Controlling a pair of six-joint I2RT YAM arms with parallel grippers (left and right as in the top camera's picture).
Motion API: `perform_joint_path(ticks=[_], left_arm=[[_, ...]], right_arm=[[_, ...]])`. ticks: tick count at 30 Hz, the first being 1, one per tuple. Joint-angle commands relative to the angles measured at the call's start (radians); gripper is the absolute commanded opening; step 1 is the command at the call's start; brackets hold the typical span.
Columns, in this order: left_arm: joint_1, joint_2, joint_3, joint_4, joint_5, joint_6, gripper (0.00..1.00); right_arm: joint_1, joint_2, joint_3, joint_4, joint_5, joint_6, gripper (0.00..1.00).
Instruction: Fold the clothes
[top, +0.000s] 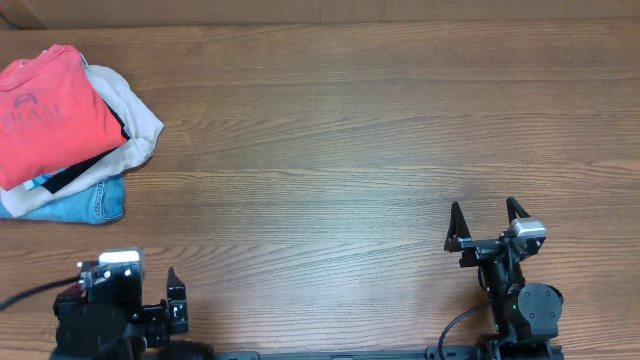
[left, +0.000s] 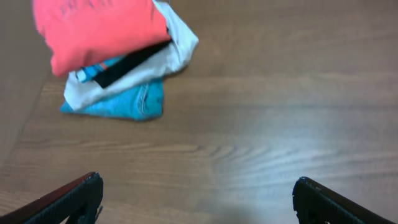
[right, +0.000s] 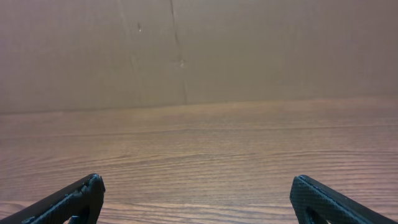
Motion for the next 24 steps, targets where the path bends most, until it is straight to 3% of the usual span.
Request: perform_joint_path(ticks=[1,8,16,20,24], left_arm=[[0.019,-0.076,-0.109,0.069,-0.013,0.006,1.00],[0.037,-0.235,-0.445,0.472,-0.004,0.004,1.00],[0.082,-0.399,-0.817,0.995,0.119,0.013,1.00],[0.096,-0.436,-0.957,1.251,0.180,0.079,1.00],[0.097,-0.438,-1.038,1.393,0.307,0.213,1.00]], right_arm=[[-0.003,-0.011,-0.010,0.006,-0.003,-0.004,1.00],[-0.003,-0.011,-0.010,0.006,-0.003,-0.004,1.00],[-0.003,-0.011,-0.010,0.006,-0.003,-0.004,1.00],[-0.003,-0.011,-0.010,0.006,-0.003,-0.004,1.00],[-0.003,-0.011,-0.010,0.006,-0.003,-0.004,1.00]])
